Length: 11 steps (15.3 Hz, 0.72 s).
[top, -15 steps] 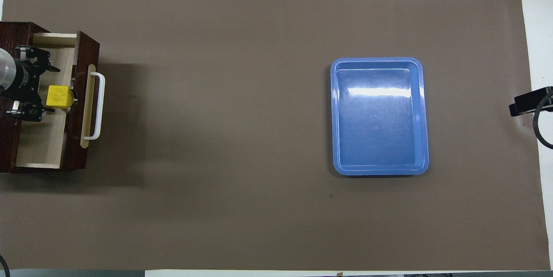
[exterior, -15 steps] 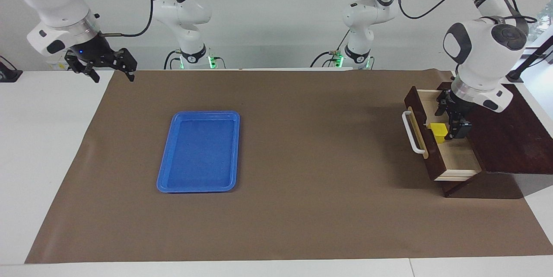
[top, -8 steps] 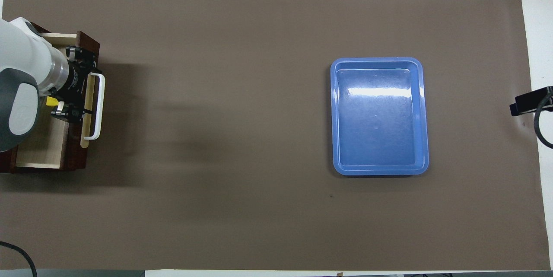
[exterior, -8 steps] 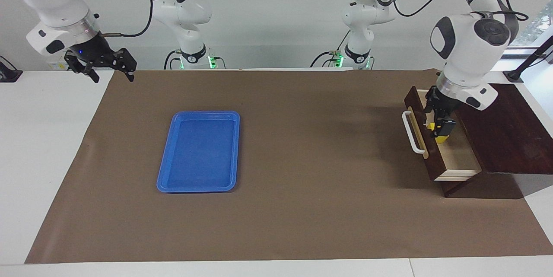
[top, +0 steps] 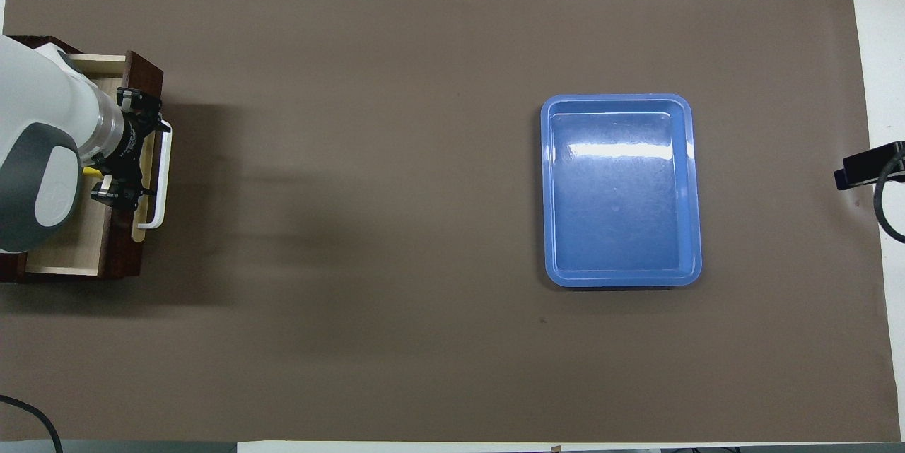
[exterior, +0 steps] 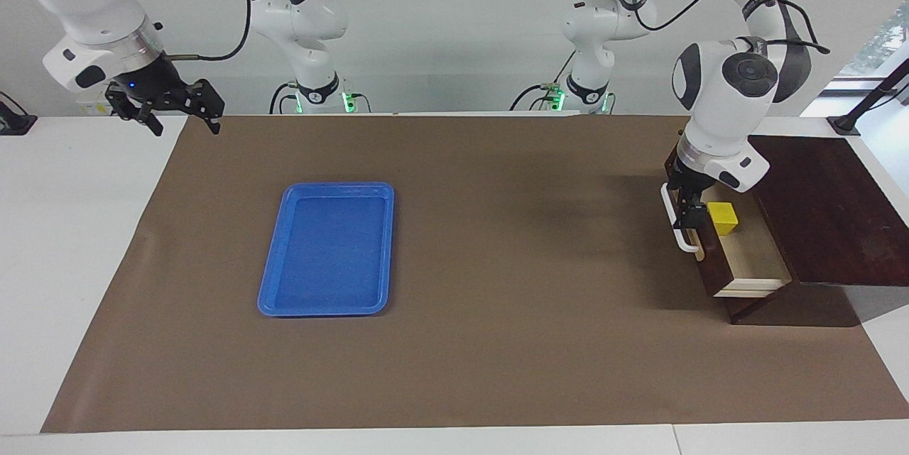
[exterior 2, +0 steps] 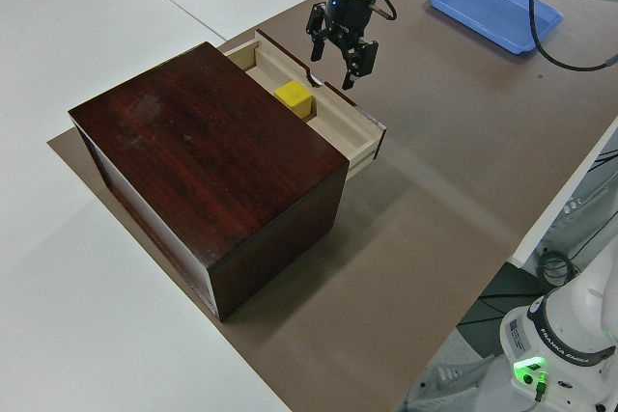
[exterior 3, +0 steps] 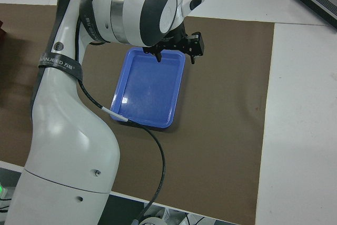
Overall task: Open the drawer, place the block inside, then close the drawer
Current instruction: 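Push the drawer closed with the left gripper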
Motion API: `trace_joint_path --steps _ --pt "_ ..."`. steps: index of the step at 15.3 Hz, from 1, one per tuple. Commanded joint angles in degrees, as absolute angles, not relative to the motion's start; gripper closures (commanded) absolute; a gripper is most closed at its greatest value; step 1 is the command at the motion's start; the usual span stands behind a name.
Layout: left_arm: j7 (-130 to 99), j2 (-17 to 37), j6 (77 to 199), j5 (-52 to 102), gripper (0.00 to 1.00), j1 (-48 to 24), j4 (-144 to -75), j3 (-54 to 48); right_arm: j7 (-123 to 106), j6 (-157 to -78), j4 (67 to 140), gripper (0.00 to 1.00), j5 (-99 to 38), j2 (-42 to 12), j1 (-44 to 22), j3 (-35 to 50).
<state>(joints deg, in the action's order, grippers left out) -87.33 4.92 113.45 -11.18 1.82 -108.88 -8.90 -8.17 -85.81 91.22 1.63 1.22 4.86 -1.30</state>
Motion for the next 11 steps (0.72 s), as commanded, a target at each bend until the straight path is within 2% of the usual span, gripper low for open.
trace_joint_path --steps 1,11 --pt "-87.7 3.8 116.4 -14.5 0.0 1.8 -112.1 -8.5 -7.1 -86.0 91.3 0.0 1.1 1.5 4.9 -1.3" --pt "-87.6 4.1 119.3 -23.3 0.0 5.2 -112.4 -8.3 -7.0 -86.0 91.7 0.0 1.0 1.6 4.5 -1.3"
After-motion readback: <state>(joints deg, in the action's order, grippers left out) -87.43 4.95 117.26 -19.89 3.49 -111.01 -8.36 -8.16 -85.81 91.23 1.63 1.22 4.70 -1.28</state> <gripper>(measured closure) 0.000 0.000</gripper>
